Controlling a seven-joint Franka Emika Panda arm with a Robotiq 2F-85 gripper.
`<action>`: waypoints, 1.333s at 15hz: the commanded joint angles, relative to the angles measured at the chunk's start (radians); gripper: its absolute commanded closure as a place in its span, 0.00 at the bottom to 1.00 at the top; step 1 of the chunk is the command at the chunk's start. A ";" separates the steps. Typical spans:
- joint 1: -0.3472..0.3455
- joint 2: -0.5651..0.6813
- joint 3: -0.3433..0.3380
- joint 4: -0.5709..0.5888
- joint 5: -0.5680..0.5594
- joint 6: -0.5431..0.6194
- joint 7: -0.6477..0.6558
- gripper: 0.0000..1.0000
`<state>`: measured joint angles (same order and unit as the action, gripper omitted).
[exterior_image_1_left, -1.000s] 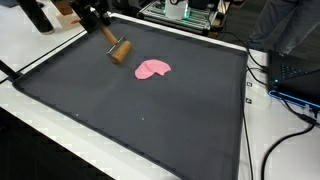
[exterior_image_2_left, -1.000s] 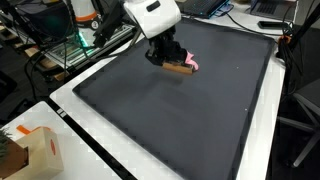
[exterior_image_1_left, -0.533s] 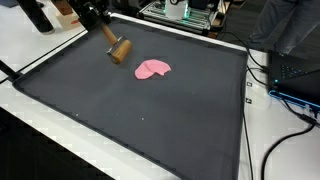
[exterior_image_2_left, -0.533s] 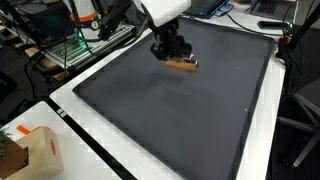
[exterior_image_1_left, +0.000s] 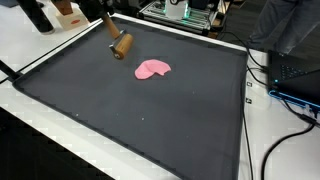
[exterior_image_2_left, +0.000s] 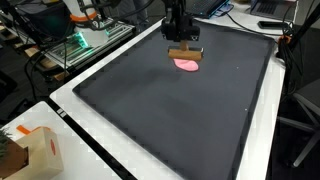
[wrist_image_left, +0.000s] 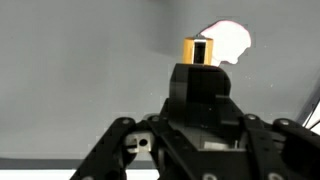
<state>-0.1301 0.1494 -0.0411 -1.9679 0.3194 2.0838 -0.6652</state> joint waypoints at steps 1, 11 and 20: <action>0.038 -0.077 0.012 -0.035 -0.088 -0.011 0.101 0.75; 0.157 -0.177 0.084 -0.075 -0.328 -0.022 0.403 0.75; 0.199 -0.164 0.118 -0.067 -0.342 -0.022 0.465 0.50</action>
<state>0.0652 -0.0146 0.0796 -2.0366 -0.0223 2.0644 -0.2009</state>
